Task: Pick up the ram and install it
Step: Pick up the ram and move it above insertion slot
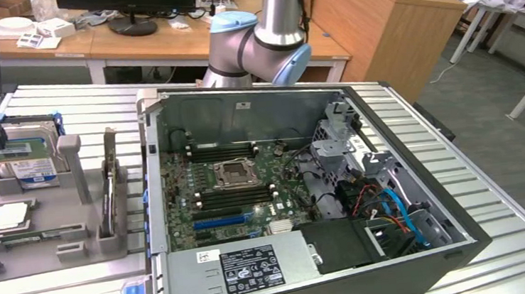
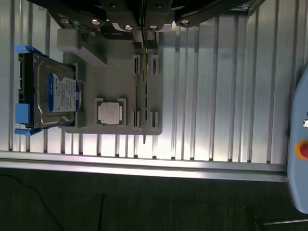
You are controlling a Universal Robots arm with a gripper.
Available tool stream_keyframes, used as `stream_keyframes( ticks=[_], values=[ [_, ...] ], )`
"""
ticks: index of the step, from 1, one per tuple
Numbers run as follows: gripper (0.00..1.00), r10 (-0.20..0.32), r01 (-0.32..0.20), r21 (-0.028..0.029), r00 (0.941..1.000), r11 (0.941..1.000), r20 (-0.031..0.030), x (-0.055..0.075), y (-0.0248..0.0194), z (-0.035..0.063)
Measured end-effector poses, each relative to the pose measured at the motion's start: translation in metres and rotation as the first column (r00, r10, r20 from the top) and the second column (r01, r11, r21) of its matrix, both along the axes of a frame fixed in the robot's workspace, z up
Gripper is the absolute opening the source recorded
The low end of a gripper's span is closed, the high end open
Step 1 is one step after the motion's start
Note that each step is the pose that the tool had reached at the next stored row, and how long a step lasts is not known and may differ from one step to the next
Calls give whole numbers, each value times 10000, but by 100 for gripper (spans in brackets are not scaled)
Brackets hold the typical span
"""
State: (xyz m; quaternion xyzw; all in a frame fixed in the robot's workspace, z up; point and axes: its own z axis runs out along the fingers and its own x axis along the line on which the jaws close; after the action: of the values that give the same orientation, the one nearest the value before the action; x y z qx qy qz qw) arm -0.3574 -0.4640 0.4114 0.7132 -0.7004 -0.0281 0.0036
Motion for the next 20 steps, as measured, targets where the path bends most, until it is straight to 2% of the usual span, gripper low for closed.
stream_keyframes(
  ticks=[20],
  values=[
    [11,0,0,1,10000,10000,0,415,0,0]
  ],
)
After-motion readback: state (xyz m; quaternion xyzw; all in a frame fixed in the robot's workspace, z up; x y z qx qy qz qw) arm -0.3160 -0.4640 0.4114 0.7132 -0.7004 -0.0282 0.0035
